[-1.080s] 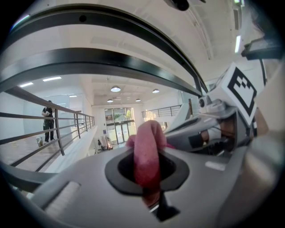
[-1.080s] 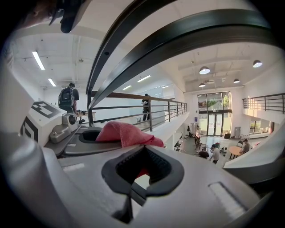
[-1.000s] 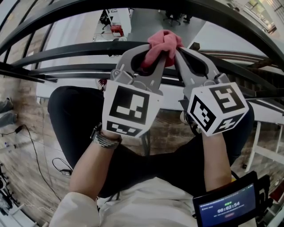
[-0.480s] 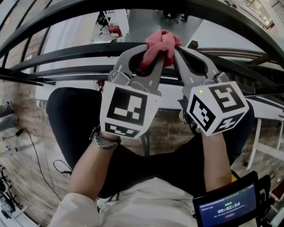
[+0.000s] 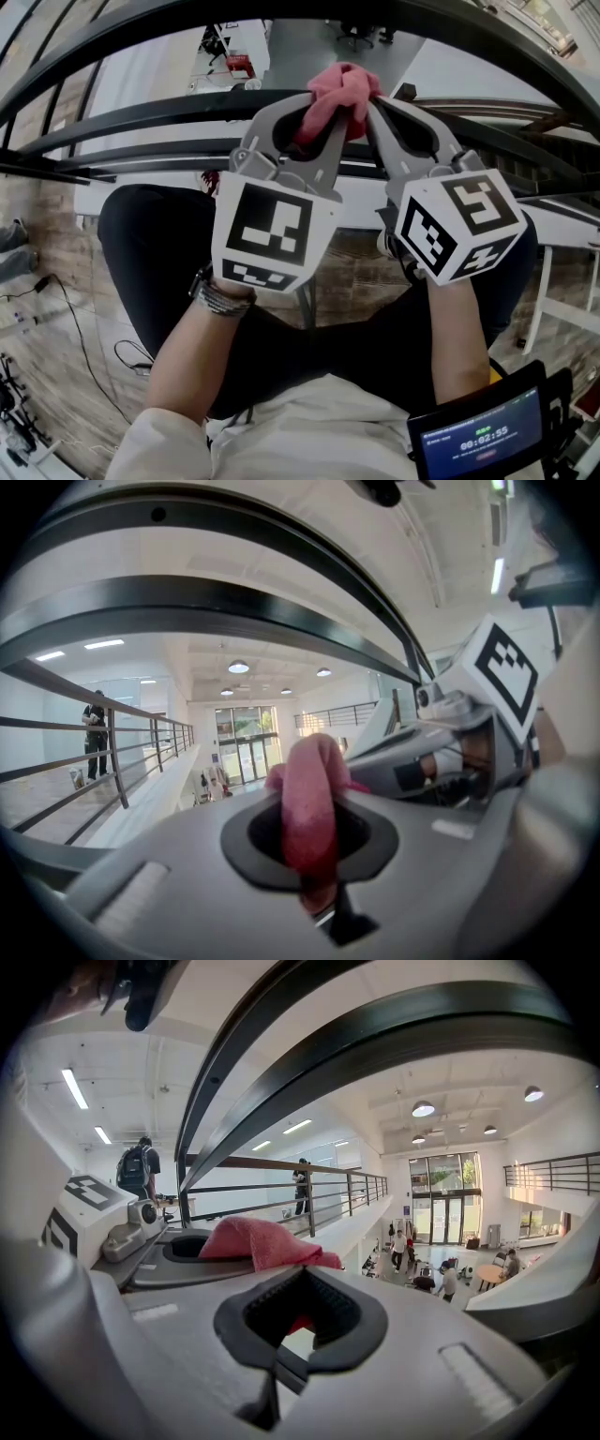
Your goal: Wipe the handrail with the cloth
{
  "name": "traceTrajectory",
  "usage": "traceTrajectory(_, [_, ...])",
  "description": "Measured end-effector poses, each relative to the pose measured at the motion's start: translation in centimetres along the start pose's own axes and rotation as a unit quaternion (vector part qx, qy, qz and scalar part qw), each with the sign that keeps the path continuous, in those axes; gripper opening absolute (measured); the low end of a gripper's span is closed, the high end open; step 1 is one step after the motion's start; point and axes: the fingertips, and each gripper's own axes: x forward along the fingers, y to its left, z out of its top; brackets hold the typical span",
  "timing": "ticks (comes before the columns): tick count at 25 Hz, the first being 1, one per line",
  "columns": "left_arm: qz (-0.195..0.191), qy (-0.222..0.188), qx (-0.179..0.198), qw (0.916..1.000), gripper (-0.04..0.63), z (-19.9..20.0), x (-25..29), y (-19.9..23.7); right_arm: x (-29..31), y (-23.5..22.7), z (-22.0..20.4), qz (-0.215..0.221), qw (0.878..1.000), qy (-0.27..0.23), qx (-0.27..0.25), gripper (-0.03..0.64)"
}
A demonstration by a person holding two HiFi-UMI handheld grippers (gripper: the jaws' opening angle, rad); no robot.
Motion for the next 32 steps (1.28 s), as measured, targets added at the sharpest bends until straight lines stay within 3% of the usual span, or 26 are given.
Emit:
traceTrajectory(9, [-0.004,0.0,0.003,1.0,0.032,0.0,0.4,-0.5,-0.2,-0.4,-0.2,0.013,1.0,-0.002,0.014,0.002])
traceTrajectory(32, [-0.028,0.001,0.011,0.9995,0.032,0.4,1.4,-1.9,-1.1,-1.8,-0.5,-0.012,1.0,-0.008,0.021,0.002])
